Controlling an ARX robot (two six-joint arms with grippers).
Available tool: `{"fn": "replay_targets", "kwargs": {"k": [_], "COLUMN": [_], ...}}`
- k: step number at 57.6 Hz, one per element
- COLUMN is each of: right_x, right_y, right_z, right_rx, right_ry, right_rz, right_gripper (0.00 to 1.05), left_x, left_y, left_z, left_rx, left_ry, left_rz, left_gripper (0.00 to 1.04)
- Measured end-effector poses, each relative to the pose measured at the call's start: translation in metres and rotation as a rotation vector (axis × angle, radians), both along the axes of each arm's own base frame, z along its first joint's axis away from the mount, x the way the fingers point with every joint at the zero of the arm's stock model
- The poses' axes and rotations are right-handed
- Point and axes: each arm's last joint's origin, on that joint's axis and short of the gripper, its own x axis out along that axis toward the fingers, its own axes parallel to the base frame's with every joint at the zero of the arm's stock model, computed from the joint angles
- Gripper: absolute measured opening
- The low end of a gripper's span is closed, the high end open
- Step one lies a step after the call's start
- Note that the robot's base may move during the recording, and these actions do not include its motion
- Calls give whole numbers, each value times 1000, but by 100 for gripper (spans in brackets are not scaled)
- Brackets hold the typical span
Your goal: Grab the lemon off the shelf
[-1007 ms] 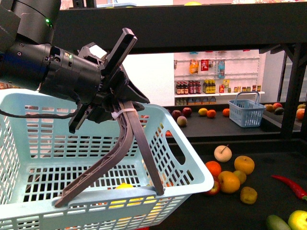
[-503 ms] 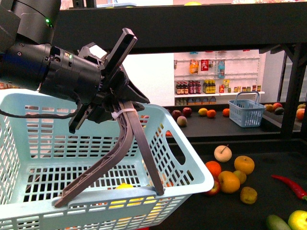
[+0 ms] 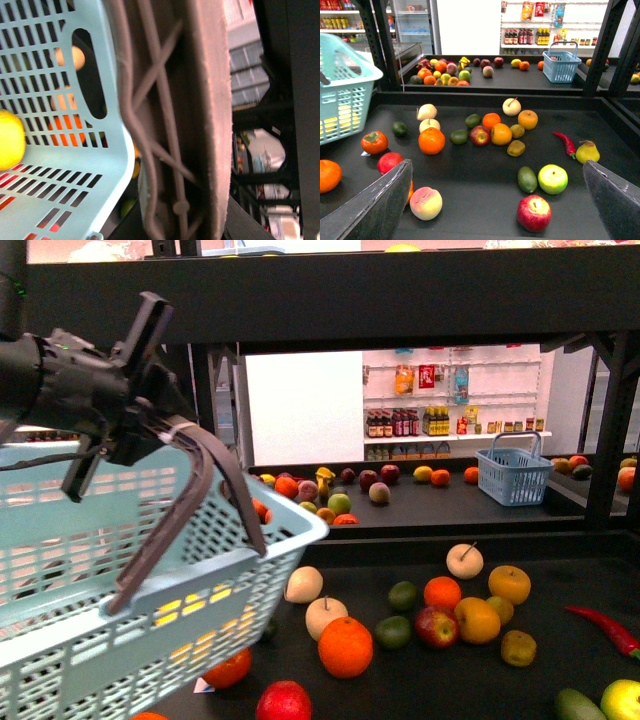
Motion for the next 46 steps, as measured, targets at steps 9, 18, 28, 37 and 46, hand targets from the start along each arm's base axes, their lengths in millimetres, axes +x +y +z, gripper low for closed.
{"fn": "replay_targets", "kwargs": {"k": [9,18,28,37,46], "right_x": [0,0,0,0,0], "right_y": [0,0,0,0,0], "right_z": [0,0,0,0,0], "right_rx": [0,0,0,0,0], "right_ry": [0,0,0,0,0], "right_rz": [0,0,0,0,0], "right_gripper": [102,102,102,102,102], "left_x": [10,13,15,15,11], "left_y": [47,88,128,160,187], "left_z": [8,13,7,-4,-11], "left_rx": [-92,-176,-234,-282,-313], "left_ry": [-31,-66,-98,-112,-140], "left_rz": [159,276,361,414,461], "left_gripper": [12,12,12,11,8]}}
